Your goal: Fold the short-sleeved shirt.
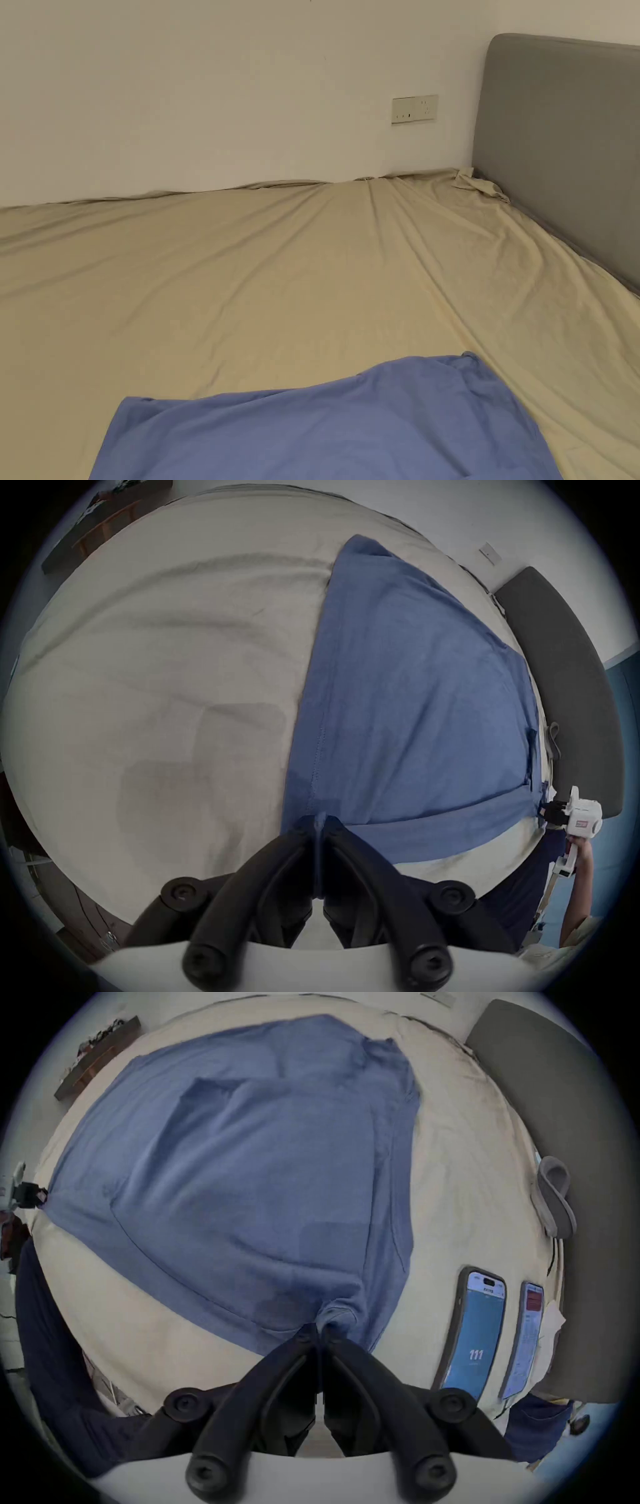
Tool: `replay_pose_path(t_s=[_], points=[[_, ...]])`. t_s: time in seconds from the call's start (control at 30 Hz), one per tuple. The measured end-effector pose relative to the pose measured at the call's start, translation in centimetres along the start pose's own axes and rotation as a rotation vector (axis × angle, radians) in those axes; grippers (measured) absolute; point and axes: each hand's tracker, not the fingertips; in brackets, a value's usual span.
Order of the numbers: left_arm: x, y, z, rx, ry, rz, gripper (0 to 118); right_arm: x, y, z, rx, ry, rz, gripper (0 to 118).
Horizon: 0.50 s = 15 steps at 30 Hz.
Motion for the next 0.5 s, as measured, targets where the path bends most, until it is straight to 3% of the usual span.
replay_pose_path(t_s=[0.23,0.27,0.3,0.33,0.37,0.4,0.43,0.5], points=[[-0.6,-0.3,-0.7,0.006,-0.016,0.032,1,0.0,0.3,-0.9,-0.013,-0.007,-0.016,4],[-0.4,-0.4,-0.5,0.025,-0.029,0.042,9,0.0,0.3,-0.9,-0.003,-0.009,-0.010,10],[-0.3,-0.4,-0.3,0.080,-0.066,0.030,29,0.0,0.3,-0.9,0.006,-0.008,-0.005,18],[-0.3,-0.6,0.2,0.130,-0.104,0.032,62,0.0,0.3,-0.8,0.008,-0.038,0.007,32],[-0.1,-0.9,0.7,0.155,-0.157,0.077,105,0.0,0.1,-0.3,0.021,-0.081,0.027,70],[0.1,-0.8,1.2,0.175,-0.181,0.101,118,0.1,-0.1,0.5,0.059,-0.145,0.061,106],[0.5,-0.9,1.8,0.201,-0.168,0.118,118,0.4,-0.5,1.5,0.107,-0.171,0.078,118],[0.8,-0.9,3.9,0.316,-0.167,0.125,118,1.2,-0.5,4.8,0.270,-0.097,0.024,117]])
